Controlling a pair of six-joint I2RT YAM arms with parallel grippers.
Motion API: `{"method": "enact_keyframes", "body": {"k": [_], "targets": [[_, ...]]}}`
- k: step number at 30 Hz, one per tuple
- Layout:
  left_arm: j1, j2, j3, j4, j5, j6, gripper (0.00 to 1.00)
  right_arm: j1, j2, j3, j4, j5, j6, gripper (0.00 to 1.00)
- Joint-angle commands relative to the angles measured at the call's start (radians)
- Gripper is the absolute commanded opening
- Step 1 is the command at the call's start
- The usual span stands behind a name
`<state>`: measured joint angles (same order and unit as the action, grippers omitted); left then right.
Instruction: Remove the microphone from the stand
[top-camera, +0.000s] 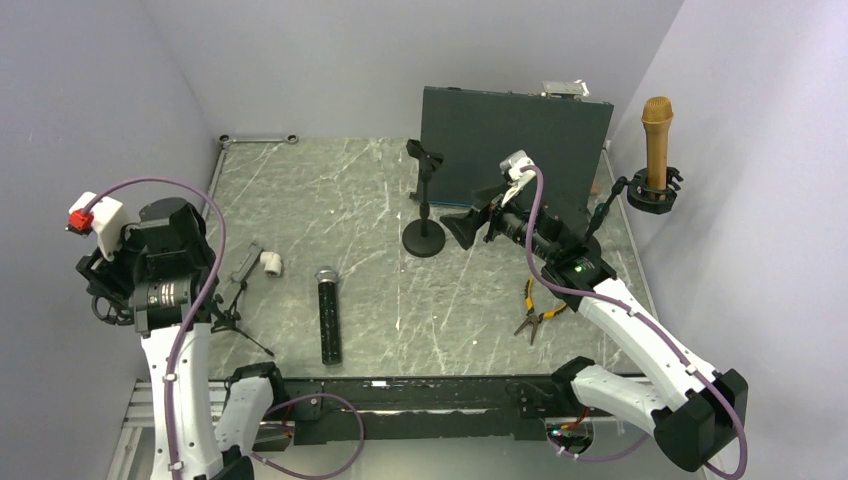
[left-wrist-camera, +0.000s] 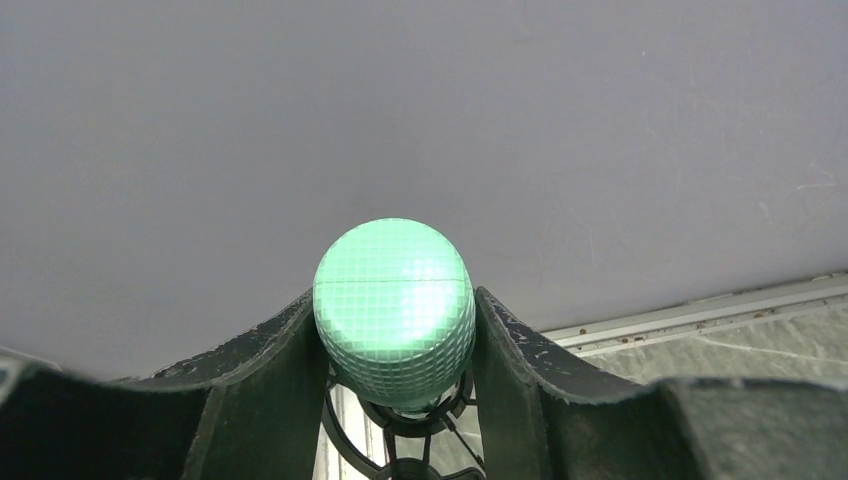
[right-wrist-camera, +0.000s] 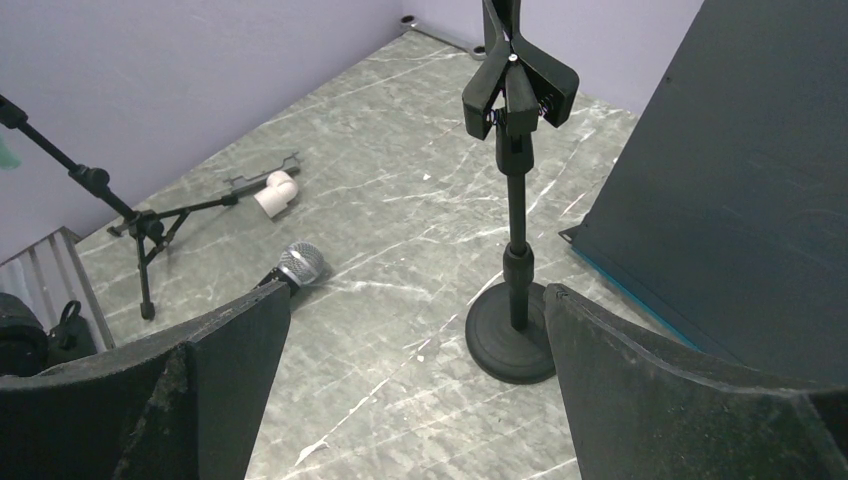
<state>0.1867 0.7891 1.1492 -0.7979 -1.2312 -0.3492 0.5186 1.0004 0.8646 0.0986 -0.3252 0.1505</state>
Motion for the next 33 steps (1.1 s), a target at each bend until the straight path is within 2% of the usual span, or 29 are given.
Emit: {"method": "enact_keyframes", "body": {"k": [1, 6, 12, 29, 33], "targets": [[0.006, -0.008, 0.078, 0.033, -0.030, 0.087, 0.14, -0.002, -0.005, 0.039, 0.025, -0.024, 0.013, 1.00], [0.006, 0.010, 0.102, 0.077, -0.042, 0.153, 0.00, -0.002, 0.001, 0.034, 0.029, -0.029, 0.018, 1.00], [0.005, 0.046, 0.209, 0.065, -0.028, 0.188, 0.00, -0.001, -0.004, 0.032, 0.030, -0.026, 0.017, 1.00], [0.005, 0.052, 0.349, 0.137, 0.022, 0.327, 0.00, -0.003, -0.001, 0.040, 0.026, -0.022, 0.020, 1.00], [0.005, 0.060, 0.436, 0.089, 0.045, 0.321, 0.00, -0.002, 0.001, 0.048, 0.022, -0.025, 0.022, 1.00]]}}
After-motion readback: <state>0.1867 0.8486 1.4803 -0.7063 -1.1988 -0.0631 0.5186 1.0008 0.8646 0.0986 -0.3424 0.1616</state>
